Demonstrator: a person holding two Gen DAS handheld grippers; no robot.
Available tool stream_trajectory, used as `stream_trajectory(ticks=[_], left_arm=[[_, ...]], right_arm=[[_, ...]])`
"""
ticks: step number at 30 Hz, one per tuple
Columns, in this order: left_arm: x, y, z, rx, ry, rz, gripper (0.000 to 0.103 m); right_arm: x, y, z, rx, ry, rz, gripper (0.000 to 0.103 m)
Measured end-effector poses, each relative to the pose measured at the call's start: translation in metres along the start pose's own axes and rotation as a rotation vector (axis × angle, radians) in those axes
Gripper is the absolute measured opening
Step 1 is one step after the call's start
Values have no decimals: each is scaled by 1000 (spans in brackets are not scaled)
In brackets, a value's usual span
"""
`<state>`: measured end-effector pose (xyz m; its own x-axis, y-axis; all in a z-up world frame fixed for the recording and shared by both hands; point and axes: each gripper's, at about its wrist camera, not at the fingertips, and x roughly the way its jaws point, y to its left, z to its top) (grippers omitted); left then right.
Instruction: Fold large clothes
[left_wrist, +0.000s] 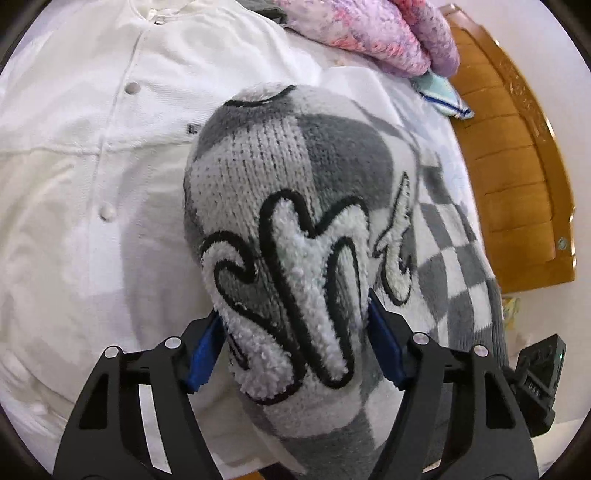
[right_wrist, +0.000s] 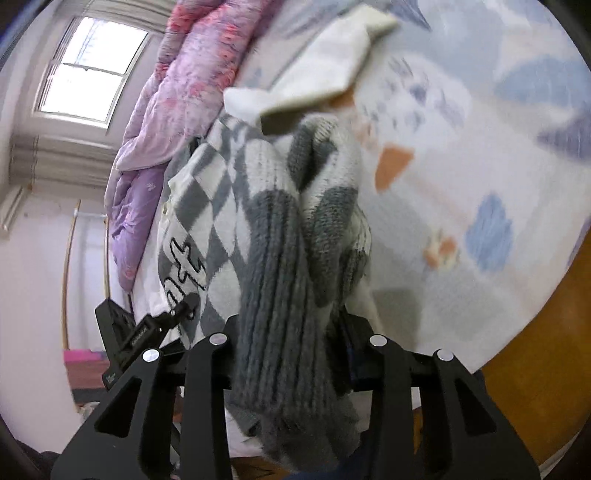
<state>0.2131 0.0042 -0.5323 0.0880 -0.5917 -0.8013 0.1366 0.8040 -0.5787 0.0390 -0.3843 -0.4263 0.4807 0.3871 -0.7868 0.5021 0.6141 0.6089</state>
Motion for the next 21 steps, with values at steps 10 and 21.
stream_trajectory(ticks=[10,21], left_arm=[[94,-118,-24,-19,-42,-81,70],[237,-303,-11,138,-5,-113,70]], right_arm=[[-56,-79,80,-124,-17,-106,32],[-128,-228,152,-15,-143,-187,32]])
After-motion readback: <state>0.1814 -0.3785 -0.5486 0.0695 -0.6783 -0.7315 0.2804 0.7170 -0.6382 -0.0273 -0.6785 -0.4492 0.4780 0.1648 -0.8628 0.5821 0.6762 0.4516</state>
